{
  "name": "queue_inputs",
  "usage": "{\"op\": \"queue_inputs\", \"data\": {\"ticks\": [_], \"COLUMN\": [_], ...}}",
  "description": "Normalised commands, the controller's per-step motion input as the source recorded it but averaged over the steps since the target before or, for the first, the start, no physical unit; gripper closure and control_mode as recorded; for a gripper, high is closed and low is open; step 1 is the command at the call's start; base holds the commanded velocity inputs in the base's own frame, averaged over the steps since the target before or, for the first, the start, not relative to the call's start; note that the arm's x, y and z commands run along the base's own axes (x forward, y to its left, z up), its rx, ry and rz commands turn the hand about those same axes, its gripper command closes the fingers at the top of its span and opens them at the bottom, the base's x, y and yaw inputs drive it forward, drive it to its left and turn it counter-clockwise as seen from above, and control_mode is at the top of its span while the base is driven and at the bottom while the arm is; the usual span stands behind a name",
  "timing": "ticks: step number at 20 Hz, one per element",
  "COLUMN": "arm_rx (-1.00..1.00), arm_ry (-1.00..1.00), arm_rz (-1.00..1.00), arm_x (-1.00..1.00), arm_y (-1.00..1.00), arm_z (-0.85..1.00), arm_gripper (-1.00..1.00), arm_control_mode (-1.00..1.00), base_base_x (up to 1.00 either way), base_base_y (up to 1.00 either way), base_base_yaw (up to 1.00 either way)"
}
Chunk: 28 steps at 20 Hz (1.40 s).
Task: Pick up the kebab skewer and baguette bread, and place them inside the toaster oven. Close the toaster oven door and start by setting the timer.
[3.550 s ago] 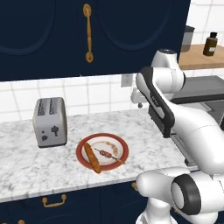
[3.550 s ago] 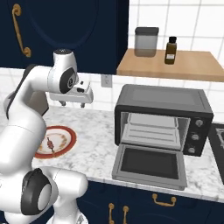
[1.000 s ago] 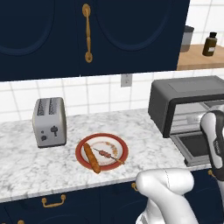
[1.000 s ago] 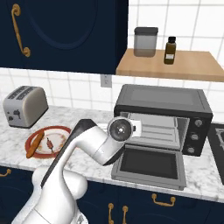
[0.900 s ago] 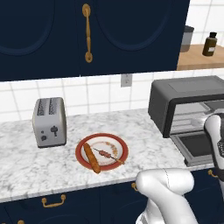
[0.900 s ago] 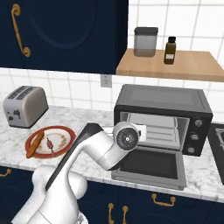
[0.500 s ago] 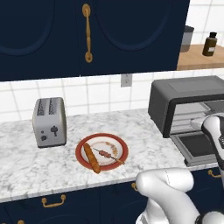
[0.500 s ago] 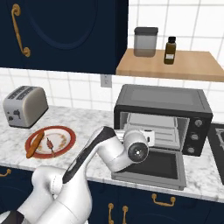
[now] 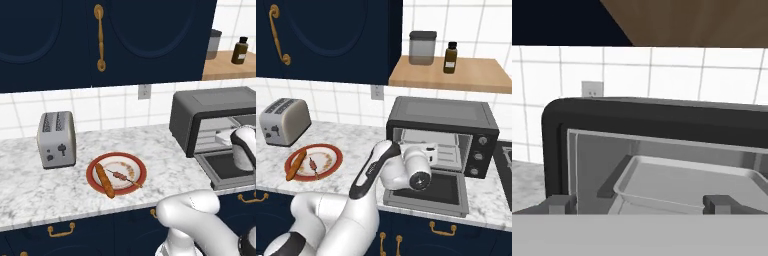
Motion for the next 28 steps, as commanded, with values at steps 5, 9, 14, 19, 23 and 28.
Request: {"op": "queue_inputs", "data": {"ticks": [5, 9, 14, 19, 23, 28], "arm_rx": [0.01, 0.02, 0.02, 0.01, 0.0, 0.0], "arm_ry": [-0.09, 0.0, 0.0, 0.0, 0.0, 0.01], "arm_rz": [0.01, 0.0, 0.0, 0.0, 0.0, 0.0], "arm_x": [0.37, 0.25, 0.31, 0.36, 0.35, 0.27], "arm_y": [-0.11, -0.14, -0.16, -0.12, -0.01, -0.05], "arm_z": [0.0, -0.13, -0.09, -0.08, -0.25, -0.3], "arm_gripper": [-1.0, -1.0, -1.0, -1.0, -1.0, -1.0], "arm_control_mode": [-1.0, -1.0, -1.0, -1.0, -1.0, -1.0], "base_base_x": [0.0, 0.0, 0.0, 0.0, 0.0, 0.0], "base_base_y": [0.0, 0.0, 0.0, 0.0, 0.0, 0.0], "base_base_yaw": [0.0, 0.0, 0.0, 0.0, 0.0, 0.0]}}
